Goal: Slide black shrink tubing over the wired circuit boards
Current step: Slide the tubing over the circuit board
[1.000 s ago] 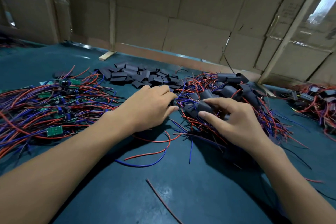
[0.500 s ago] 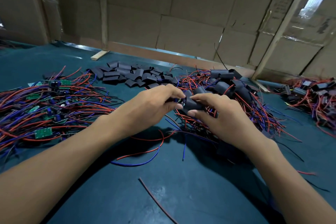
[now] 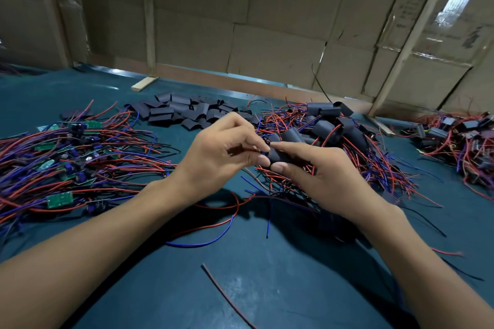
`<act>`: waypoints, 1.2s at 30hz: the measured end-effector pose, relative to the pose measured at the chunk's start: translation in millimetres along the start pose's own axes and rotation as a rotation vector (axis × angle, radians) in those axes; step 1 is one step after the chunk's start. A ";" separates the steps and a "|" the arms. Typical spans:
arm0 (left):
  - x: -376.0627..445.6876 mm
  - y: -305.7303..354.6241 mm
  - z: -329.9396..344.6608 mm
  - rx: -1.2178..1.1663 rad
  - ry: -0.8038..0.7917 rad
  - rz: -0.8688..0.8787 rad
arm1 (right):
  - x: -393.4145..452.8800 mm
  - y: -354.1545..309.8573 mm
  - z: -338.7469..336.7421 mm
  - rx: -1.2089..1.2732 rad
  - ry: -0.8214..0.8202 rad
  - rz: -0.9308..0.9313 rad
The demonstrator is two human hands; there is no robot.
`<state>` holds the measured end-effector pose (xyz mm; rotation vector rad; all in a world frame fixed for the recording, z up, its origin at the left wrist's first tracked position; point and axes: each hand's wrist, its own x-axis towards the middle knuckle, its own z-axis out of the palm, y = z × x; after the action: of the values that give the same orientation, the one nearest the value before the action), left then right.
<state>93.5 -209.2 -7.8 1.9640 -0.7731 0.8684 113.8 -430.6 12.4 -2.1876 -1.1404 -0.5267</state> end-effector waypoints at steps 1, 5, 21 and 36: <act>0.2 0.6 0.7 -0.062 0.024 -0.058 | 0.1 -0.9 1.1 0.023 0.010 0.007; -1.6 1.0 1.8 -0.331 -0.020 -0.220 | 0.2 -1.6 4.3 0.011 0.078 0.031; 15.2 -20.8 -54.7 1.070 -0.240 -0.505 | -3.5 5.4 -85.1 0.131 -0.117 0.304; 16.6 -14.5 -63.7 1.080 -0.369 -0.626 | -2.0 13.4 -73.5 -0.296 0.234 0.445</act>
<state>96.0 -150.6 25.4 3.1092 0.2699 0.5531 118.9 -487.3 60.9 -2.4515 -0.4511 -0.7616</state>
